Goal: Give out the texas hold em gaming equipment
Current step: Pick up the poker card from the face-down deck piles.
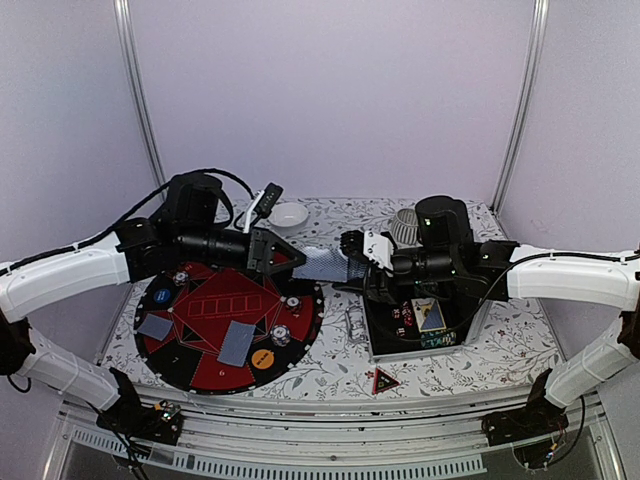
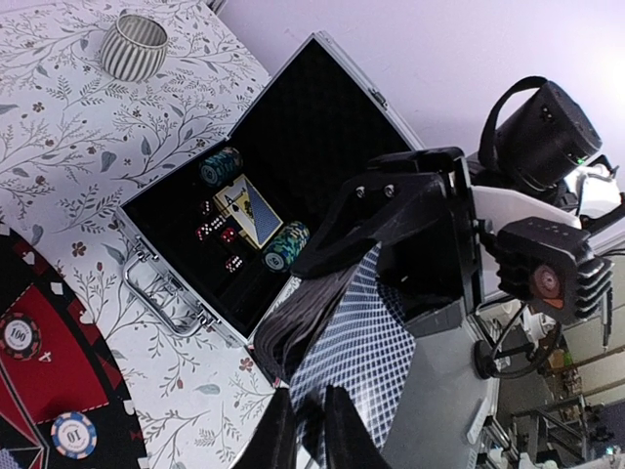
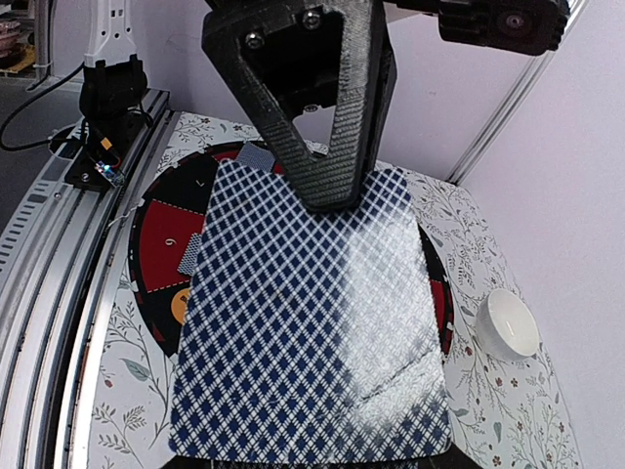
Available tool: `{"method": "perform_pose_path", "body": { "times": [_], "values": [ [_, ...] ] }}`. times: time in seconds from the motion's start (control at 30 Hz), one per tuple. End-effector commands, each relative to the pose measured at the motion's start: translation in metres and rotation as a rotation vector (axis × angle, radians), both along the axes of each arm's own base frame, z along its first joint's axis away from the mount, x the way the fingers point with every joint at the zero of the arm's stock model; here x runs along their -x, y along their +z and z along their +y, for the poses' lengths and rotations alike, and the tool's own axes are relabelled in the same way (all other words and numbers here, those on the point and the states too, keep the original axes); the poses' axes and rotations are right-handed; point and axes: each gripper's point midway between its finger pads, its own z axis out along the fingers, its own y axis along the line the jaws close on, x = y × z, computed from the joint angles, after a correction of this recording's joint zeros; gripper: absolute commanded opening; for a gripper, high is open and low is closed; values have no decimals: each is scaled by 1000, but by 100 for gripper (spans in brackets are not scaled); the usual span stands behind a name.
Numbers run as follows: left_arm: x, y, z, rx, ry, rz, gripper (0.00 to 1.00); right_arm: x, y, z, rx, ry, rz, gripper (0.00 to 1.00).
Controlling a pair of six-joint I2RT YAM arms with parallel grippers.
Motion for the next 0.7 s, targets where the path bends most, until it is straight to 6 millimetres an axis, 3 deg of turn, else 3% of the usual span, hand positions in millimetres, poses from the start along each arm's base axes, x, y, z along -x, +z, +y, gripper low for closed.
{"method": "perform_pose_path", "body": {
  "times": [0.0,0.17,0.4,0.67],
  "values": [
    [-3,10,6,25,11,-22,13,0,15,2,-24,2,-27,43],
    [-4,10,8,22,18,-22,14,0,16,2,-24,-1,-28,43],
    [-2,13,12,28,21,-25,0,0,16,1,-23,-3,-29,43],
    [-1,31,19,83,48,-53,0,-2,14,1,-19,-13,-30,43]
  ]
}}
